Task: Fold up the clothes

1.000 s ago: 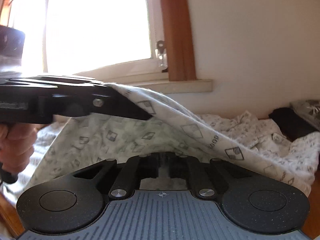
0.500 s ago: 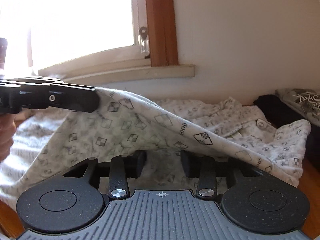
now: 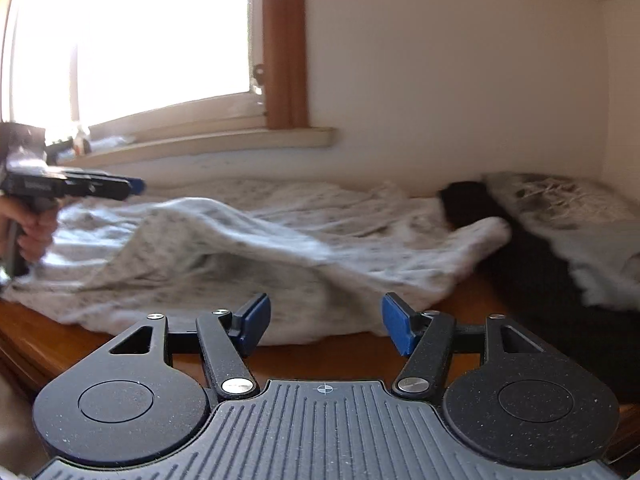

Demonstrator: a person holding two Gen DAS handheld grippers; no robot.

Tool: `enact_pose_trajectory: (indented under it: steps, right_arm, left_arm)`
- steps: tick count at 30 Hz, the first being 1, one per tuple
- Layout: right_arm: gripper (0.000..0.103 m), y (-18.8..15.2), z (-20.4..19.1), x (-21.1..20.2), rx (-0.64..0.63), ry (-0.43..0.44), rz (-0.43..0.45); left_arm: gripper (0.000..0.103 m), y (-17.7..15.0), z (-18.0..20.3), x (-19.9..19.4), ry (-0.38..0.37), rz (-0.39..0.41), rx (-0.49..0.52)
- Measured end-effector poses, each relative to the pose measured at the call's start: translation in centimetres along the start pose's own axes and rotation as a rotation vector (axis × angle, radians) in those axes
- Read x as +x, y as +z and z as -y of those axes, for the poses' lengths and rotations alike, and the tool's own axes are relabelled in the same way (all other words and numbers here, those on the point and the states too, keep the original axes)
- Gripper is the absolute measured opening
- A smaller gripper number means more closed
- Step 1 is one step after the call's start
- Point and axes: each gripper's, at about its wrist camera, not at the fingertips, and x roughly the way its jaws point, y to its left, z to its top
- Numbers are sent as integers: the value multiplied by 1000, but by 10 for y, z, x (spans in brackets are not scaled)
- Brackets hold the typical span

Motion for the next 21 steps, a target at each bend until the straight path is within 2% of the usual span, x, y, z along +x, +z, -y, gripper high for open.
enact_pose_trajectory:
  steps: [3, 6, 8, 9, 10, 11, 15, 17, 21]
  right_arm:
    - [64, 5, 0, 14, -77, 15, -12]
    - [67, 7, -3, 36, -165, 15, -62]
    - [63, 9, 3, 43, -154, 40, -82]
    - [54, 11, 10, 44, -122, 67, -94]
    - [16, 13, 16, 45, -90, 94, -107]
    - [4, 15, 22, 46, -58, 121, -120]
    - [2, 40, 46, -1, 15, 67, -7]
    - [2, 48, 58, -20, 67, 79, 28]
    - [2, 38, 47, -7, 18, 40, -80]
  left_arm:
    - [46, -4, -4, 10, 44, -54, 6]
    - [46, -11, -8, 16, 49, -107, -11]
    - [46, -13, -10, 17, 49, -124, -21]
    - [46, -14, -10, 17, 48, -133, -19]
    - [46, -15, -10, 17, 47, -142, -17]
    - [46, -16, -10, 17, 54, -155, -14]
    - [48, -22, -10, 12, 50, -184, -18]
    - [55, -25, -12, 12, 37, -204, -34]
    - [56, -28, -12, 14, 44, -250, -48]
